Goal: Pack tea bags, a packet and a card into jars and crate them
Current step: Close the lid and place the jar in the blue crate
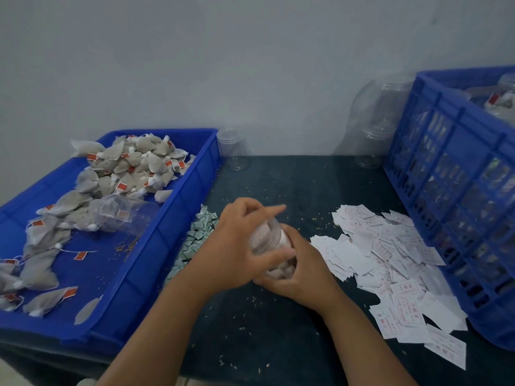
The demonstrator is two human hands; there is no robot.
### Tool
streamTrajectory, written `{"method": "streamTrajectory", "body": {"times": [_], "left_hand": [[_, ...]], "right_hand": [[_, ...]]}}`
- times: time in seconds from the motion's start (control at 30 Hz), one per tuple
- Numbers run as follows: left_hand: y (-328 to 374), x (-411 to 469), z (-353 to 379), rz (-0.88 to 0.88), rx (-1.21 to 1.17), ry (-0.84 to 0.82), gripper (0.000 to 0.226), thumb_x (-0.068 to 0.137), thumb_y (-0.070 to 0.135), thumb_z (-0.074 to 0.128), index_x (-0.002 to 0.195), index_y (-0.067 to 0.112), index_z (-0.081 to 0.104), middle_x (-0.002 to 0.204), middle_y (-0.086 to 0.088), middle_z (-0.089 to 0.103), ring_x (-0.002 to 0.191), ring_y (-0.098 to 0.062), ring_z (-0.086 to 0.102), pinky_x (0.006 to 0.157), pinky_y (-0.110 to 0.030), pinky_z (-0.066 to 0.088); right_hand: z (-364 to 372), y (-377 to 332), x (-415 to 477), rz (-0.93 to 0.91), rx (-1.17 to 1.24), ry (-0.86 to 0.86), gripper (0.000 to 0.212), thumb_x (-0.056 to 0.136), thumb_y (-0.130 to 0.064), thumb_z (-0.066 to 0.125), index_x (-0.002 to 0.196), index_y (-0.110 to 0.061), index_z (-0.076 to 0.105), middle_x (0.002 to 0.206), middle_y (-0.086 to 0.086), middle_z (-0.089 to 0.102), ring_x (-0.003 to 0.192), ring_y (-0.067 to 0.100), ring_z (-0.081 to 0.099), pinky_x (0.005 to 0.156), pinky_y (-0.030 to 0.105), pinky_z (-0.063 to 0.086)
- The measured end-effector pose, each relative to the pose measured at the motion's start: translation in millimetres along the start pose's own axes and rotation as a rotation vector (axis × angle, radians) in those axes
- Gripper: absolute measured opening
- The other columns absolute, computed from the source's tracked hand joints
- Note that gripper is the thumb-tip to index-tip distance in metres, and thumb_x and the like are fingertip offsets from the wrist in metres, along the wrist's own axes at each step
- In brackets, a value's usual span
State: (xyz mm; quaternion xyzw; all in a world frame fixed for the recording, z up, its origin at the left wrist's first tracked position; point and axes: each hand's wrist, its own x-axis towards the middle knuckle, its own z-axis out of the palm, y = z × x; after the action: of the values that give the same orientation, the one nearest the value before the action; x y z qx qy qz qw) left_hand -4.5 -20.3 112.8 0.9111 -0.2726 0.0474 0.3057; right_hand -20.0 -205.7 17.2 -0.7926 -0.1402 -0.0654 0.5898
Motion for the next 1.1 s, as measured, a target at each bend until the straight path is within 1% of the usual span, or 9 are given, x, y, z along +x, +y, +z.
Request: {"method": "streamTrajectory", "body": {"times": [0.23,0.37,0.5,0.6,0.67,0.77,0.9,1.03,1.1], "left_hand": [[22,9,3,-0.073,0.14,-0.016,0.047,0.086,0.065,0.066,0.127,0.047,0.054,0.125,0.02,0.048,0.117,-0.009,0.051,0.102,-0.036,0.048],[32,10,7,-0.043,0.195,0.002,0.051,0.077,0.082,0.054,0.111,0.045,0.056,0.115,0.021,0.053,0.108,-0.005,0.053,0.095,-0.031,0.047],[24,13,-8,0.125,-0.018,-0.067,0.033,0.083,0.064,0.072,0.101,0.037,0.07,0.109,0.019,0.065,0.104,-0.006,0.065,0.09,-0.037,0.053],[18,13,-16,0.181,-0.209,-0.187,0.027,0.089,0.047,0.074,0.103,0.024,0.077,0.117,0.012,0.068,0.116,-0.016,0.066,0.098,-0.041,0.053],[20,14,-20,0.148,-0.289,-0.208,0.027,0.095,0.042,0.07,0.113,0.024,0.079,0.13,0.012,0.067,0.128,-0.014,0.06,0.107,-0.038,0.049],[23,11,-25,0.0,0.012,-0.181,0.05,0.096,0.057,0.059,0.144,0.046,0.054,0.154,0.022,0.044,0.145,-0.003,0.037,0.117,-0.033,0.035],[44,4,-8,-0.191,0.098,-0.118,0.046,0.087,0.072,0.052,0.125,0.046,0.052,0.127,0.023,0.052,0.119,-0.007,0.052,0.099,-0.03,0.045],[39,5,-13,0.035,-0.105,-0.102,0.034,0.086,0.065,0.062,0.093,0.033,0.066,0.103,0.014,0.066,0.102,-0.008,0.064,0.089,-0.035,0.052],[28,2,-21,0.105,-0.405,-0.222,0.024,0.091,0.043,0.07,0.095,0.019,0.075,0.117,0.006,0.072,0.119,-0.018,0.066,0.102,-0.044,0.052]], "right_hand": [[6,2,-1,0.0,0.014,0.025,0.082,0.07,-0.044,0.094,0.141,-0.048,0.053,0.123,-0.017,0.073,0.104,0.008,0.074,0.076,0.02,0.059],[7,4,-1,0.053,0.045,-0.017,0.074,0.07,-0.038,0.09,0.134,-0.054,0.054,0.12,-0.016,0.076,0.105,0.009,0.077,0.085,0.046,0.067],[0,3,1,0.063,0.237,-0.141,0.072,0.075,-0.023,0.09,0.14,-0.035,0.061,0.119,0.002,0.078,0.11,0.025,0.078,0.09,0.055,0.066],[0,6,2,0.049,0.286,-0.169,0.069,0.076,-0.025,0.085,0.141,-0.029,0.062,0.13,0.007,0.074,0.126,0.025,0.072,0.104,0.043,0.06],[2,4,1,0.045,0.305,-0.173,0.064,0.078,-0.023,0.086,0.134,-0.044,0.065,0.127,-0.006,0.076,0.122,0.011,0.071,0.099,0.026,0.058],[6,0,-2,0.057,0.324,-0.096,0.066,0.075,-0.02,0.09,0.129,-0.047,0.065,0.118,-0.011,0.078,0.107,0.005,0.075,0.083,0.023,0.059],[11,-4,-1,0.045,0.287,-0.029,0.069,0.075,-0.024,0.091,0.135,-0.044,0.061,0.116,-0.008,0.078,0.104,0.015,0.079,0.077,0.025,0.061],[-1,-5,-4,0.124,0.432,-0.324,0.051,0.077,-0.028,0.087,0.125,-0.038,0.071,0.111,-0.009,0.078,0.106,0.01,0.075,0.085,0.026,0.057],[-4,-2,-3,0.183,0.562,-0.461,0.078,0.074,-0.045,0.093,0.137,-0.009,0.063,0.115,0.007,0.072,0.108,0.025,0.068,0.089,0.037,0.053]]}}
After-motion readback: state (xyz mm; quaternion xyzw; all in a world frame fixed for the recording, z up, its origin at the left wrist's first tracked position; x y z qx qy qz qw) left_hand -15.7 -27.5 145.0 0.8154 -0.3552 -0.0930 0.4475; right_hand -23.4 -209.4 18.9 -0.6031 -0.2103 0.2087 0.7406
